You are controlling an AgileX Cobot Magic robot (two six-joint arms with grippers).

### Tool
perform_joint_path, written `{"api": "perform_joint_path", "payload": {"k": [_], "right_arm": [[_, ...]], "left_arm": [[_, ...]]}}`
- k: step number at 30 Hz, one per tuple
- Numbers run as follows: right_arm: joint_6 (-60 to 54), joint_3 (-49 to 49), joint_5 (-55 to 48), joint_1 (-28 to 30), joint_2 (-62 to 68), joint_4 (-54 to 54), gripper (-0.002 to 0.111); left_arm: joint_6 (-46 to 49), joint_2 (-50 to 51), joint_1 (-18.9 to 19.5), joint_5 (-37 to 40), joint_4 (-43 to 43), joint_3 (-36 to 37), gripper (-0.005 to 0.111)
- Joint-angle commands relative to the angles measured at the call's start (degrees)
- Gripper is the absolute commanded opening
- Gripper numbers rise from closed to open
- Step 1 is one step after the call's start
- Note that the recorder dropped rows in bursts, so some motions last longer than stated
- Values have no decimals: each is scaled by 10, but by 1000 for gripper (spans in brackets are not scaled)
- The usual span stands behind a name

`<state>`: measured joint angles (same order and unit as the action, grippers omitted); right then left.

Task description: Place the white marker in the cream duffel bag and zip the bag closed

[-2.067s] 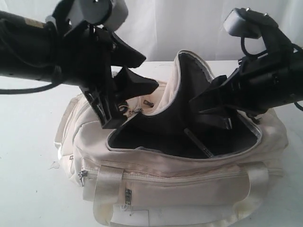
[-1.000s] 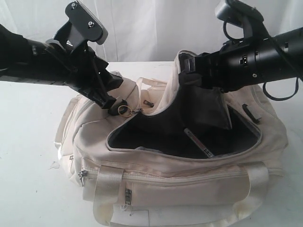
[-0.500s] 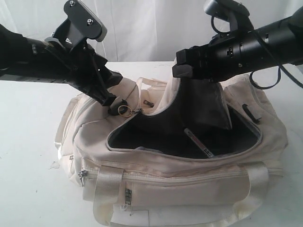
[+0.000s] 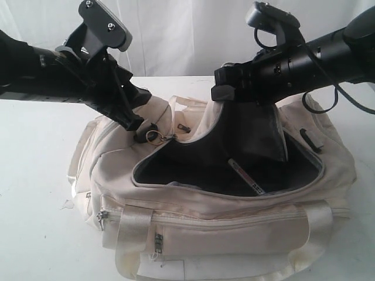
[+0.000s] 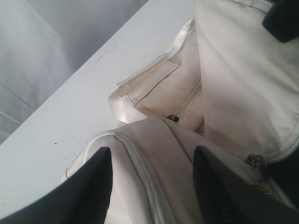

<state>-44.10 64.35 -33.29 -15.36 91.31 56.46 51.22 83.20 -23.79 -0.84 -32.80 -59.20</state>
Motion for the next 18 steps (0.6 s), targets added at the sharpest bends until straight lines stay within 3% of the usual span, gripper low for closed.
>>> {"api": "perform_joint_path", "payload": {"k": [1, 18], "right_arm": [[-6, 3, 0, -1, 0, 4, 42], [-15, 3, 4, -1, 0, 4, 42]], "left_arm": [[-5, 6, 7, 1, -13, 4, 56], [-50, 28, 8, 41, -32, 4, 56]]}}
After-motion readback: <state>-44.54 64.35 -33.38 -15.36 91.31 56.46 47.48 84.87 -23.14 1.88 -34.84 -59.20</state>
